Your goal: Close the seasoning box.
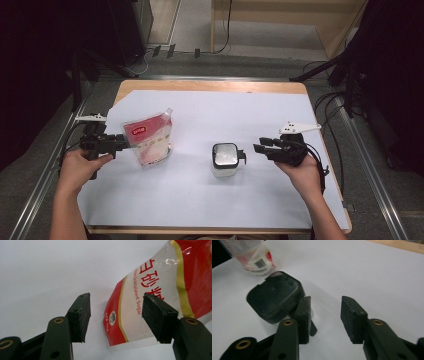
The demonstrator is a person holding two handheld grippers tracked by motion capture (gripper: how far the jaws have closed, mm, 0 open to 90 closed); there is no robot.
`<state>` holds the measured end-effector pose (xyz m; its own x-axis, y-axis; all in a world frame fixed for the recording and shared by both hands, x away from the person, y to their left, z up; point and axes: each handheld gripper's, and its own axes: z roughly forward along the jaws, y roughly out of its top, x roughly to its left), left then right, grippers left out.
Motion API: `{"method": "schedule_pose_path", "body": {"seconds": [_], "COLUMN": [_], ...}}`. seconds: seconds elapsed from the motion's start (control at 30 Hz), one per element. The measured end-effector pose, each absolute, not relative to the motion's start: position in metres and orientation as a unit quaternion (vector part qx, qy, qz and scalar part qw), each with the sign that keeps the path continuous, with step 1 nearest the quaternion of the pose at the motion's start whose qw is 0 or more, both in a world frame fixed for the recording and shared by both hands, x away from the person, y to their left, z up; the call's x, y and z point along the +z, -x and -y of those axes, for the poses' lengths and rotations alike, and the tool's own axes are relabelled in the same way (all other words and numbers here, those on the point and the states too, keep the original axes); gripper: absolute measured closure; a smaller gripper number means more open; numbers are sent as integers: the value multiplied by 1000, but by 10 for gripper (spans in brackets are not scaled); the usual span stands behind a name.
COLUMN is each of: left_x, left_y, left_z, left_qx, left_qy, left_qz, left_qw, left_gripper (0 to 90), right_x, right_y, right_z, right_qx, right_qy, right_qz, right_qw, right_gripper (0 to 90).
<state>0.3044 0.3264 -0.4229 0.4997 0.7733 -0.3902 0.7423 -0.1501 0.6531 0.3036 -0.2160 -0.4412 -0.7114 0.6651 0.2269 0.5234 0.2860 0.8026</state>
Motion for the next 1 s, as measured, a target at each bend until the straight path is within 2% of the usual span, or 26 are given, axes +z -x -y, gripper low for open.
{"method": "schedule_pose_path", "body": {"seconds": [0.3, 0.8, 1.0], "left_x": [-426, -432, -434], "left_y": [-308, -313, -314], "left_z": [-325, -325, -325], "left_qx": [19, 31, 30], "left_qy": [-762, -762, -766], "left_qz": [-498, -497, -494], "left_qw": [414, 413, 410], "left_gripper": [400, 388, 382], "right_x": [-455, -484, -493], "right_y": [-307, -311, -314], "right_z": [239, 271, 270], "right_qx": [462, 456, 443], "right_qy": [-384, -442, -446], "right_qz": [-792, -766, -770], "right_qw": [108, 104, 109], "right_gripper": [454, 451, 433]}}
